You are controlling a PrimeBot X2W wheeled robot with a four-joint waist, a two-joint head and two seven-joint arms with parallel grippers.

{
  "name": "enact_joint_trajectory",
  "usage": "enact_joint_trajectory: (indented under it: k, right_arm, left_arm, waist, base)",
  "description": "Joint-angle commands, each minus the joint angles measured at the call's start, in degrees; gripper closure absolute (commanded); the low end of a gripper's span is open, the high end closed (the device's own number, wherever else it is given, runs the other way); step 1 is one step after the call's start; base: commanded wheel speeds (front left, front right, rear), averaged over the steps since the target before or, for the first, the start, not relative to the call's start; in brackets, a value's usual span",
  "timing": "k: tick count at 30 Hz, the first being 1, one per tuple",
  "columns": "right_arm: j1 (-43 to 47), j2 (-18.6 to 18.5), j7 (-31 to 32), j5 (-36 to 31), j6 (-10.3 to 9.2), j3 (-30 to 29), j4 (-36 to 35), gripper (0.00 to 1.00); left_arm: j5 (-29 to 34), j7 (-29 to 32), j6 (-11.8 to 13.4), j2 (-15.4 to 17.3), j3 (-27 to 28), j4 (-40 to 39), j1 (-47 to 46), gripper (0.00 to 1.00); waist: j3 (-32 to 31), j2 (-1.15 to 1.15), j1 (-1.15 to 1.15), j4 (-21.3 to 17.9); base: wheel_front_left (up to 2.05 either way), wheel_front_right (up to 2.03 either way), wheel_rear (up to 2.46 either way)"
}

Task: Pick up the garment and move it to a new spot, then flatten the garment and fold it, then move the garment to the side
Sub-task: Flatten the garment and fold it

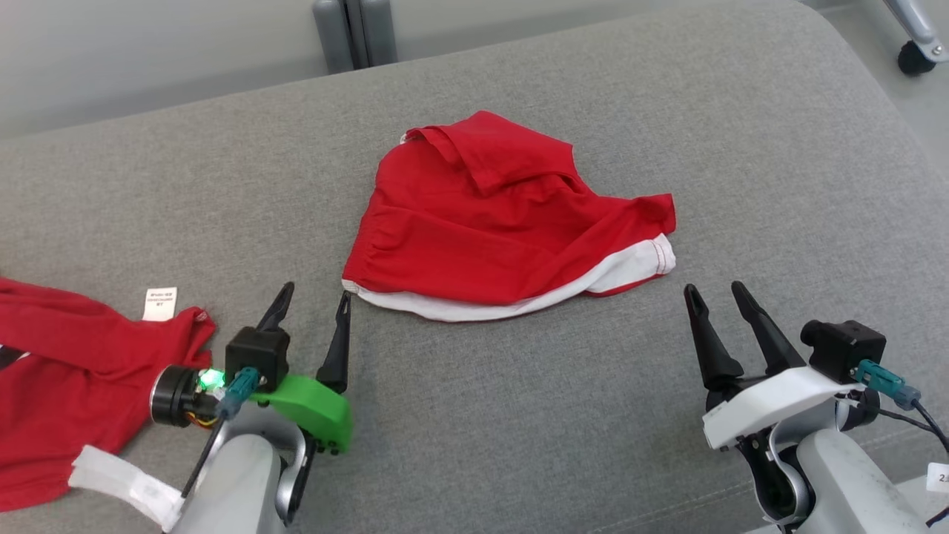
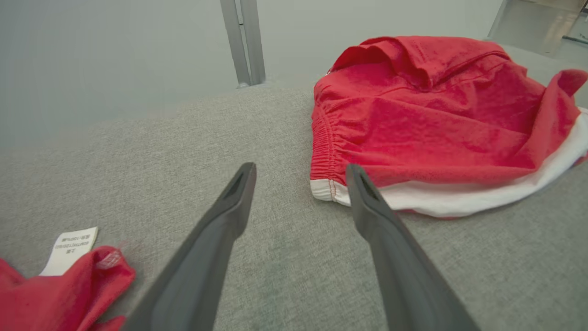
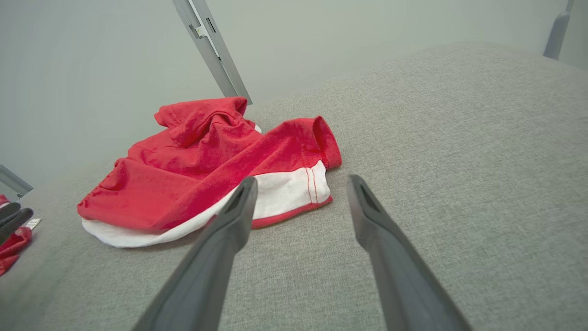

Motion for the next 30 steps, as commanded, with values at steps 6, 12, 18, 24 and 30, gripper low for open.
enact_joint_trajectory:
  k: [6,12,18,24,30]
  right_arm:
    - [-1.64,1.14,-0.18,-1.08,0.01,-0.41,-0.68,0.0]
    - [-1.93,1.68,-0.19,-1.6,0.01,-0.97,-0.88,0.0]
    - [-1.7,1.94,-0.18,-2.12,0.01,-1.62,-0.57,0.0]
    - [-1.41,1.87,-0.18,-2.54,0.01,-1.69,0.3,0.0]
    - [-3.3,1.0,-0.18,-3.03,0.01,-0.17,3.59,0.0]
  left_arm:
    - [0.9,1.65,-0.78,1.25,-0.99,8.22,-7.02,0.0]
    - [0.93,0.87,-1.17,0.96,-1.88,13.81,-10.62,0.0]
    - [0.88,0.0,-1.48,0.42,-3.02,17.34,-11.91,0.55]
    - [-0.05,-0.97,-2.02,-0.22,-3.59,17.12,-11.72,1.0]
    - [-0.33,-1.16,-1.47,-1.0,-4.06,14.9,-10.05,1.0]
  waist:
    - [3.87,0.0,0.0,-3.07]
    - [5.1,0.0,0.0,-4.13]
    - [4.88,0.0,0.0,-3.79]
    - [3.57,0.0,0.0,-1.82]
    - [2.1,0.0,0.0,0.95]
  base:
    - [0.0,0.0,0.0]
    - [0.0,0.0,0.0]
    - [0.0,0.0,0.0]
    - [0.0,0.0,0.0]
    - [0.0,0.0,0.0]
